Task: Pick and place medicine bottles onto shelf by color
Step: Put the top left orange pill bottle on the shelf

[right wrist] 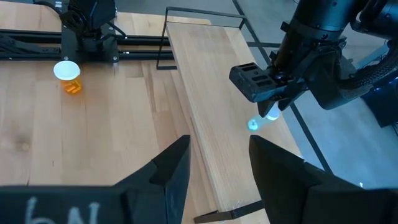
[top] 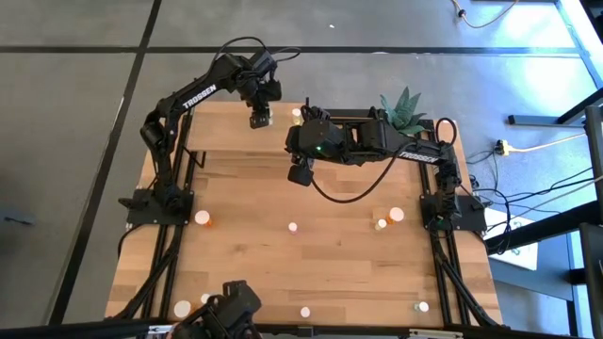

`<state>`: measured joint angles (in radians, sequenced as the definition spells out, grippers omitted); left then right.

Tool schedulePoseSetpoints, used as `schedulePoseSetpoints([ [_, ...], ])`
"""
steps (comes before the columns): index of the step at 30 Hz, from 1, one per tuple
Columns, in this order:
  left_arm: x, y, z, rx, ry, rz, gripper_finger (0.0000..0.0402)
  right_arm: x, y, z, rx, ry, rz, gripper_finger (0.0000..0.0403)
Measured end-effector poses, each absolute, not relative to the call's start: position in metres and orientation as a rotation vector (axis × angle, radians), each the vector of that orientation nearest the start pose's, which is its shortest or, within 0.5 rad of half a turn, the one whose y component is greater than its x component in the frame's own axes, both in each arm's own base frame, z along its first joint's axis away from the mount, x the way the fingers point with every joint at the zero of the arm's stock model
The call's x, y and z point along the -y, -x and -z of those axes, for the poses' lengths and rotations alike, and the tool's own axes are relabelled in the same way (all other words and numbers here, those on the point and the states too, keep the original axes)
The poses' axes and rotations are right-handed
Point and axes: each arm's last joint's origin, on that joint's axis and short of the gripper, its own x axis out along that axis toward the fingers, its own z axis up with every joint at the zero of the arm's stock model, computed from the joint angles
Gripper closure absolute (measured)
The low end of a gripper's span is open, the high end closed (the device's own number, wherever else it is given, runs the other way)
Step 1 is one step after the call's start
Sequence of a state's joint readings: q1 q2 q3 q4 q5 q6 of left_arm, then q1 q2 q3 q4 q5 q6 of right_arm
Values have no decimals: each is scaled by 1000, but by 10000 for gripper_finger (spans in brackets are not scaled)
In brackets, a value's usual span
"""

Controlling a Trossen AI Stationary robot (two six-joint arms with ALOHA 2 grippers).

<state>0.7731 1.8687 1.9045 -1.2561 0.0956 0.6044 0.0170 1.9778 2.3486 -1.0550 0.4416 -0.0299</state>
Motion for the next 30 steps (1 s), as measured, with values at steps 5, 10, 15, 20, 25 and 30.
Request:
schedulePoseSetpoints([
  [5,-259,-269,-334,-1234,-1,-227,186,6,-404,-431,-677,185,398,237],
  [10,-259,-269,-334,-1236,-5,-233,167,5,-404,-431,-678,185,397,237],
  [15,-259,-269,-334,-1234,9,-245,162,5,-404,-431,-677,185,398,237],
  [20,-259,-268,-336,-1236,-3,-262,162,5,-404,-431,-677,185,397,237],
  [25,-260,-268,-349,-1210,-37,-301,162,5,-404,-431,-678,186,397,237],
  [30,-259,-266,-370,-1171,-70,-334,162,5,-404,-431,-678,186,397,237],
])
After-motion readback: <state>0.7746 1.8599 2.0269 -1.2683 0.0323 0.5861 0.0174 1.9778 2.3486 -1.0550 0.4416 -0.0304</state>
